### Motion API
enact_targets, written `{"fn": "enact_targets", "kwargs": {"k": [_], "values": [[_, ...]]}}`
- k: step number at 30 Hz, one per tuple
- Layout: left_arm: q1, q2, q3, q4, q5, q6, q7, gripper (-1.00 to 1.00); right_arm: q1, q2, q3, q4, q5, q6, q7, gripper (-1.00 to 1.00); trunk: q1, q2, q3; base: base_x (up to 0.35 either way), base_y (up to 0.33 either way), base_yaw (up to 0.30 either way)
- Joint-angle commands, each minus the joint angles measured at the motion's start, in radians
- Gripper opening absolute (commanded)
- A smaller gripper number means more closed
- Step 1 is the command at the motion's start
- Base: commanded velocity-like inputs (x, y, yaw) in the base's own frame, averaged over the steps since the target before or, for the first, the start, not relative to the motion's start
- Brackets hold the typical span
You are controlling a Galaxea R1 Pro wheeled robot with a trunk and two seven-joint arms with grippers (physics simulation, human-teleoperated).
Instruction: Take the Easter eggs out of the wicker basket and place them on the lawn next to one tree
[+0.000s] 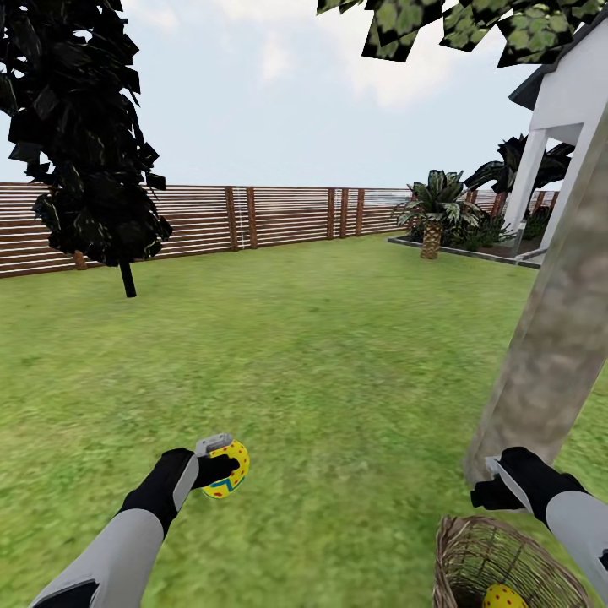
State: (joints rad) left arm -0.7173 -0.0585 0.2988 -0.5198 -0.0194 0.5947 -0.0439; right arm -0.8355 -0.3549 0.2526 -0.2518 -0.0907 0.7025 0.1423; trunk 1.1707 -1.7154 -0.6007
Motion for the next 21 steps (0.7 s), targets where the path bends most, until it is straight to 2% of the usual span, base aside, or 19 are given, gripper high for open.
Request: {"fn": "enact_targets", "kwargs": {"k": [1,5,7,9,21], "values": [[-0.001,-0.001,0.008,-0.002,-0.004,0.006,-0.005,-1.0,-0.001,-0.001,0.008,-0.001,-0.009,0.005,0.0,1.0,0.0,-0.001,-0.001,0.0,0.003,0.0],[-0.001,-0.001,0.008,-0.001,-0.004,-0.008,-0.005,-1.0,-0.001,-0.001,0.008,-0.001,-0.009,0.005,0.0,1.0,0.0,-0.001,-0.001,-0.024,0.035,0.0],[-0.001,-0.002,0.008,0.019,-0.008,-0.116,0.002,-1.0,-0.001,-0.001,0.008,-0.001,-0.009,0.005,0.0,1.0,0.0,-0.001,-0.001,-0.112,0.184,0.0],[-0.001,-0.001,0.008,0.039,-0.008,-0.156,0.002,-1.0,-0.001,-0.003,0.007,-0.001,-0.009,0.005,0.0,1.0,0.0,-0.001,-0.001,-0.049,0.079,0.0],[-0.001,0.003,0.012,0.045,-0.005,-0.164,-0.004,-1.0,-0.001,-0.003,0.007,-0.001,-0.01,0.005,0.0,1.0,0.0,-0.001,-0.001,-0.002,0.003,0.0]]}}
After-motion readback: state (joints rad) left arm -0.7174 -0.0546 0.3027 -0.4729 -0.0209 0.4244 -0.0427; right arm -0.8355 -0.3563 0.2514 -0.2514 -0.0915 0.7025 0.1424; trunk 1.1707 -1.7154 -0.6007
